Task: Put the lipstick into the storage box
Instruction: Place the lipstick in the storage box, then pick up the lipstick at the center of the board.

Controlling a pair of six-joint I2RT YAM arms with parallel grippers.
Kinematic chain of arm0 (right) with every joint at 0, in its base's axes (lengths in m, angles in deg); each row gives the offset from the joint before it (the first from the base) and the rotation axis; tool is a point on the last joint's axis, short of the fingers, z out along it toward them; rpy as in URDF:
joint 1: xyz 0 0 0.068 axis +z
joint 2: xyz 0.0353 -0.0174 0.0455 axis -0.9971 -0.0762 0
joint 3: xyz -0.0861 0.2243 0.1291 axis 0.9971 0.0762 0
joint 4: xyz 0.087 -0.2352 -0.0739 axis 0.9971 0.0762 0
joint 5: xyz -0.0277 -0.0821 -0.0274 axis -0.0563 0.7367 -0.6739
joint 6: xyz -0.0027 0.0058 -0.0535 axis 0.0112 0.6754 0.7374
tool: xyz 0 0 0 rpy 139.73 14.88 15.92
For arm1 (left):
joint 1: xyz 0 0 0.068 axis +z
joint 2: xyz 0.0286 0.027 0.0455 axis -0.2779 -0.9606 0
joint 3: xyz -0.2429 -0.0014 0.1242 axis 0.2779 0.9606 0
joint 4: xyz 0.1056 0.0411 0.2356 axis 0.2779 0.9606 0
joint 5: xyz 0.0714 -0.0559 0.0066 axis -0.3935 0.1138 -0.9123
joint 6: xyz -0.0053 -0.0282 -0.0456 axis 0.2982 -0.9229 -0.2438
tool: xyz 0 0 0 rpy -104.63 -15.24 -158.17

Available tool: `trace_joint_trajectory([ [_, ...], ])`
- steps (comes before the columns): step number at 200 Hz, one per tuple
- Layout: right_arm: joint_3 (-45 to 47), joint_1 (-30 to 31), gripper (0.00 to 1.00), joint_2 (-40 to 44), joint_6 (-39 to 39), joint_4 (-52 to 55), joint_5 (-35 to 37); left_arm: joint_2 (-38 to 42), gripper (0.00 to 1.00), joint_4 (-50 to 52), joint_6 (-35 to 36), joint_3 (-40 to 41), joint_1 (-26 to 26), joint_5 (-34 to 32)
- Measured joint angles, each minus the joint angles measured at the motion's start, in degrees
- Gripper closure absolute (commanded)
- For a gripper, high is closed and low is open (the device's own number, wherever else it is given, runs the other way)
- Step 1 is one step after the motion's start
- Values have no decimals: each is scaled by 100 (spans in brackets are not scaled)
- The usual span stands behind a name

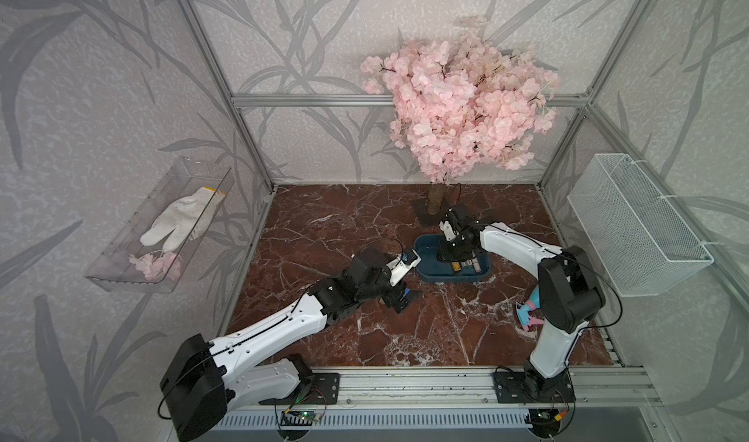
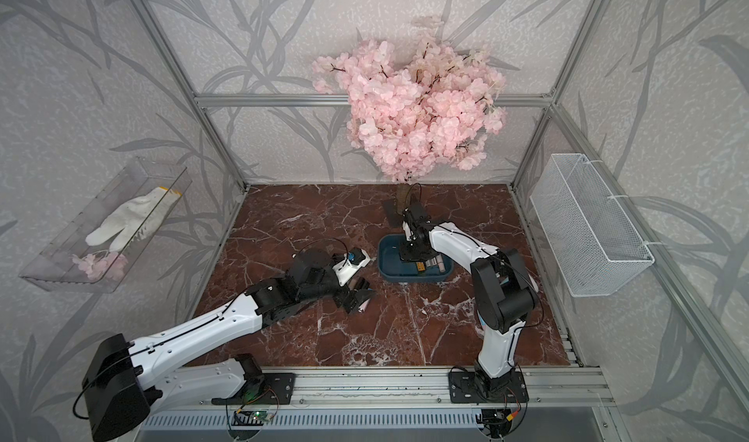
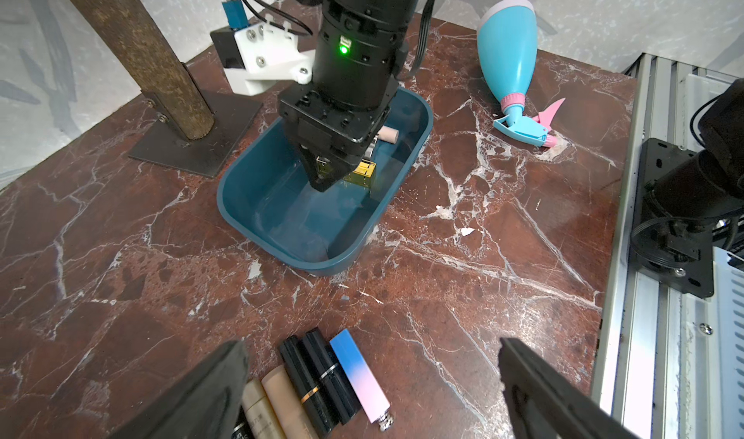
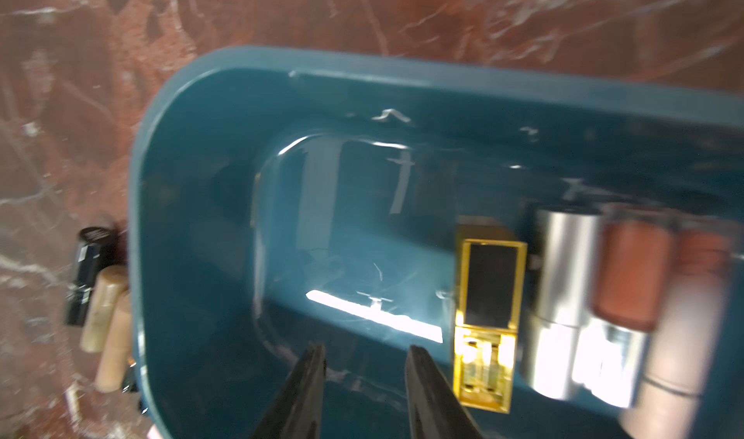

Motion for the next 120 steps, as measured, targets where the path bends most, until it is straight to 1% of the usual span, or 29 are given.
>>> trace_joint_trajectory([
  [30, 201, 282, 60, 459, -37, -221, -409, 396, 0, 17, -243, 269, 0, -308],
  [60, 205, 789, 60, 1023, -219, -251, -509, 1198, 0, 98, -595, 739, 0, -719],
  [81, 133, 1228, 59, 1113, -444, -17, -260, 1779, 0, 225, -837, 1021, 0, -981],
  [94, 125, 1547, 56, 1113, -638, 168, 4, 2098, 0, 326, -953, 1150, 0, -1134],
  [110, 118, 2039, 54, 1110, -857, 448, 356, 2465, 0, 461, -1080, 1268, 0, -1307],
  [120, 114, 2321, 50, 1110, -1008, 575, 531, 2656, 0, 529, -1137, 1316, 0, -1388],
])
